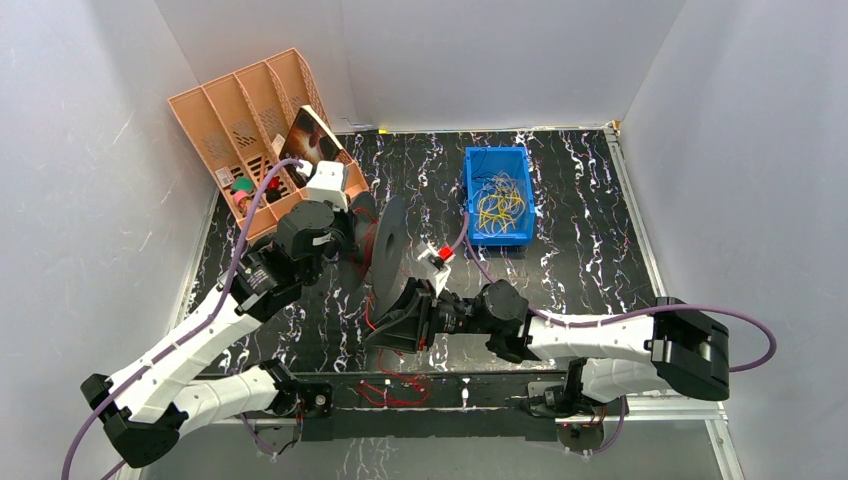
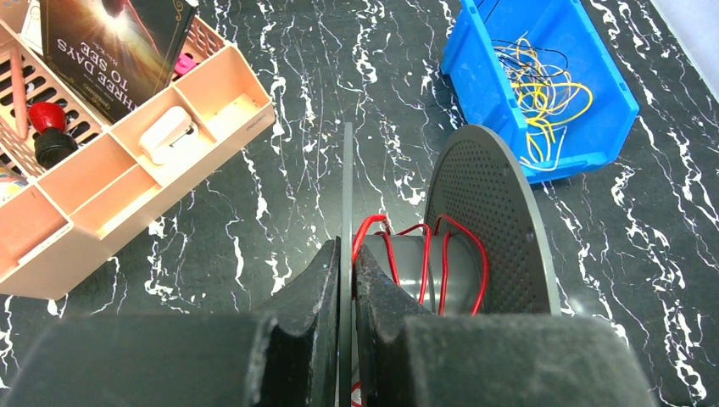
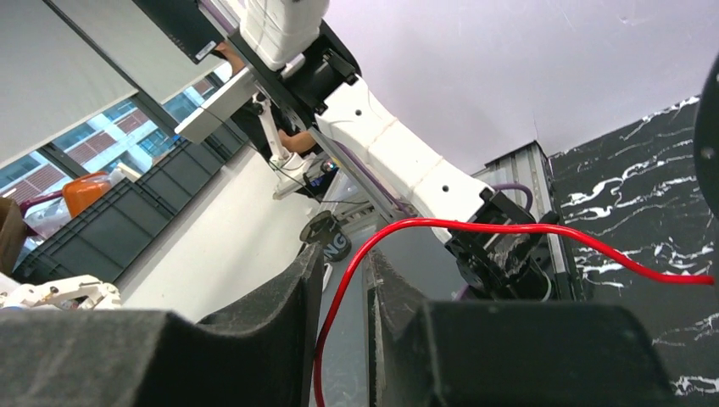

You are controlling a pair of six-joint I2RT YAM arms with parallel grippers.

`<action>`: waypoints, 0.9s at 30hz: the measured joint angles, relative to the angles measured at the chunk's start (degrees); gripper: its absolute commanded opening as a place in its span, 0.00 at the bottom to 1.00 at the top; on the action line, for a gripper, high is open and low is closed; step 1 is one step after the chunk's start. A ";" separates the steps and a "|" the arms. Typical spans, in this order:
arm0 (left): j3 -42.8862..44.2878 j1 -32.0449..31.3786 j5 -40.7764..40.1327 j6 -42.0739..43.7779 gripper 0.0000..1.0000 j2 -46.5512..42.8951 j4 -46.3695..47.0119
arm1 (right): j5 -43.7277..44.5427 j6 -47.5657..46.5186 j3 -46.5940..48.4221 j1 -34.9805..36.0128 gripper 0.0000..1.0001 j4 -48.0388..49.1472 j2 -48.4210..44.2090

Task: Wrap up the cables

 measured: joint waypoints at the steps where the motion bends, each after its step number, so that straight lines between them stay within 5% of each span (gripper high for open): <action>1: -0.07 0.00 -0.13 0.02 0.00 0.00 0.00 | -0.02 0.00 0.31 0.00 0.30 0.11 0.00; 16: -1.75 0.00 -2.60 1.16 0.00 0.66 0.35 | 1.11 -1.81 3.76 0.00 0.20 -4.31 -4.02; 27: -2.86 0.00 -0.98 5.33 0.00 0.39 0.68 | 11.23 -13.84 11.76 0.00 0.00 -26.62 -11.30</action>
